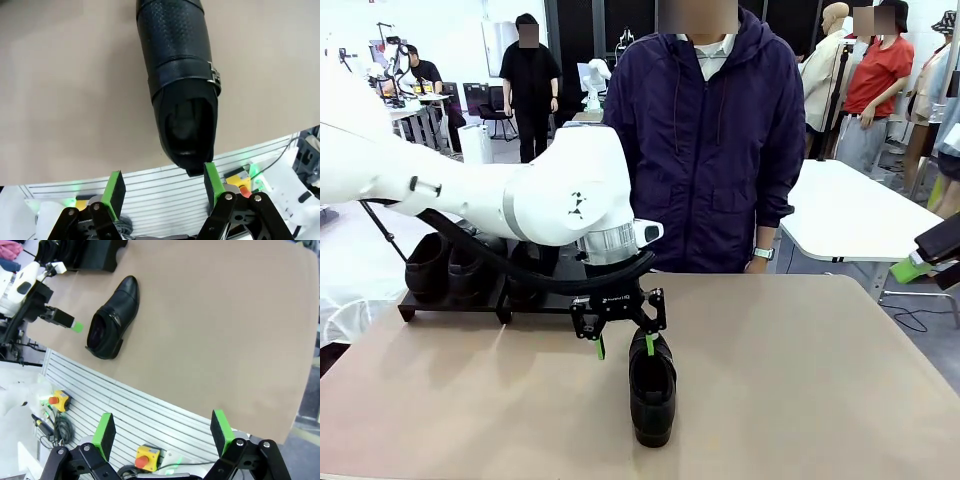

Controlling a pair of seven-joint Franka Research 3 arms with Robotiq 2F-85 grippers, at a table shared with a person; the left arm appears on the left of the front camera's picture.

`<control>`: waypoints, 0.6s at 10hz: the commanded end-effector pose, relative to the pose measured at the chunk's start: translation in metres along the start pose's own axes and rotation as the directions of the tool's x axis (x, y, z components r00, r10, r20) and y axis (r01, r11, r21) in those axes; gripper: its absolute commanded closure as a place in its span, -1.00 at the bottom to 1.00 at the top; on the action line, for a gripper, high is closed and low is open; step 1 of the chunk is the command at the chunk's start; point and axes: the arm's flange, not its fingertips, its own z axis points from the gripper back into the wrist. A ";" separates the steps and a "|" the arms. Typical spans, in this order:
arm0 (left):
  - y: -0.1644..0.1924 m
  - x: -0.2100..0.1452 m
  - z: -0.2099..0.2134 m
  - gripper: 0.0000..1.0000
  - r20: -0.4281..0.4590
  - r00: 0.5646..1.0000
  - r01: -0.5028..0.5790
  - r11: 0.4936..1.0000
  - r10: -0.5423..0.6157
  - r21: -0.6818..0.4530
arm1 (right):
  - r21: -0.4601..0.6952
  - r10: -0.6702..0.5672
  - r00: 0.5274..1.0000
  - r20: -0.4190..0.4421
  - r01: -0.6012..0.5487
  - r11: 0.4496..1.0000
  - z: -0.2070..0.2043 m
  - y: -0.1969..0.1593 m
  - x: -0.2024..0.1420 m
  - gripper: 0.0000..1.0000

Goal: Organize the shoes by placing them on the stand.
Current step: Place the Shoe from the middle of the table onto the Shoes Stand.

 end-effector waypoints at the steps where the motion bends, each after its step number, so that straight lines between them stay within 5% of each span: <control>1: -0.008 0.011 -0.010 -0.64 -0.061 0.998 -0.016 1.000 0.016 0.017 | 0.013 -0.008 1.000 0.001 0.008 1.000 0.003 0.003 0.003 -1.00; 6: -0.007 0.023 -0.047 -0.64 -0.191 0.981 0.037 0.998 -0.028 0.044 | 0.013 -0.008 1.000 0.001 0.008 1.000 0.003 0.003 0.003 -1.00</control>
